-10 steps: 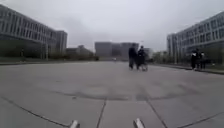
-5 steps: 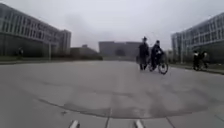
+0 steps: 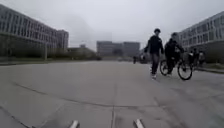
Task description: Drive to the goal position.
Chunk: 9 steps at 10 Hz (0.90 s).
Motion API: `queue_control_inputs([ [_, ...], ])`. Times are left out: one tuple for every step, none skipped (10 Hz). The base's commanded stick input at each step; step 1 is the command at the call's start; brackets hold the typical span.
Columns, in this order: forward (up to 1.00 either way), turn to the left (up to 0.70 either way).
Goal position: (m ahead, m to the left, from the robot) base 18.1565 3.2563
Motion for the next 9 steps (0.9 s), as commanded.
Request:
queue_control_inputs([
  [1.0, -0.09],
  [1.0, 0.0],
  [1.0, 0.0],
  [1.0, 0.0],
  [1.0, 0.0],
  [1.0, 0.0],
  [1.0, 0.0],
  [1.0, 0.0],
  [1.0, 0.0],
])
